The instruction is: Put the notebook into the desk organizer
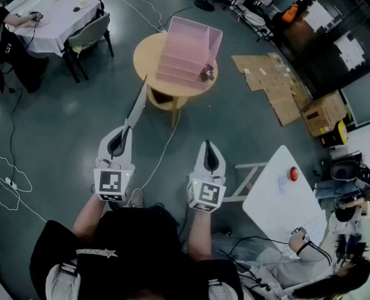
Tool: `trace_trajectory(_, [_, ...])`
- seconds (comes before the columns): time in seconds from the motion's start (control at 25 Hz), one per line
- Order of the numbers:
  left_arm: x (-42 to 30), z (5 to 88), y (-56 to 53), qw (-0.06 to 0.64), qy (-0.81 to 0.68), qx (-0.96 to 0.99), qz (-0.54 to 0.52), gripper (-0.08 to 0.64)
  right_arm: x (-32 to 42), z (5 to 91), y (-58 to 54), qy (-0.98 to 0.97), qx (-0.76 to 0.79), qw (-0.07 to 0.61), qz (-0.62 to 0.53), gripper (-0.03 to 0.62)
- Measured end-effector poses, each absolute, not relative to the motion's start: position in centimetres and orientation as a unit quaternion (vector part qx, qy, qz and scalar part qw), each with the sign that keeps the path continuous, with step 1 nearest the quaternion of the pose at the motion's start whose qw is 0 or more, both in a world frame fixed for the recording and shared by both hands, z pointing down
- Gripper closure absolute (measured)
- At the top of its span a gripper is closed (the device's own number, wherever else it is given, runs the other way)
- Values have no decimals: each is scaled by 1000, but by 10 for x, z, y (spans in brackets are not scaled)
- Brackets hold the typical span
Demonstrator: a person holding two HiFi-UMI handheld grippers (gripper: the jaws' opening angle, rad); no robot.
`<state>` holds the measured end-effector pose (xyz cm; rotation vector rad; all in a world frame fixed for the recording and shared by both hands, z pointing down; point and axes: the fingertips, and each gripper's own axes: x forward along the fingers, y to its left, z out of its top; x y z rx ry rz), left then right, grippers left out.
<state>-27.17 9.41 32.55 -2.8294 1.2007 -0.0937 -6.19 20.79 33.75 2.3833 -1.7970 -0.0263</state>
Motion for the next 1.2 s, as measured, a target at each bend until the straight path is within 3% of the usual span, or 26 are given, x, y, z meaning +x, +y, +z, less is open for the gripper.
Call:
trace_trajectory(0.8, [-224,335,94,36,350,-935,-34,545,-32,348,216,-573,816,74,-5,586])
trace_trajectory(1.2, [-155,345,50,27,378,-925,-40,545,38,359,156,-605,793,71,5,586])
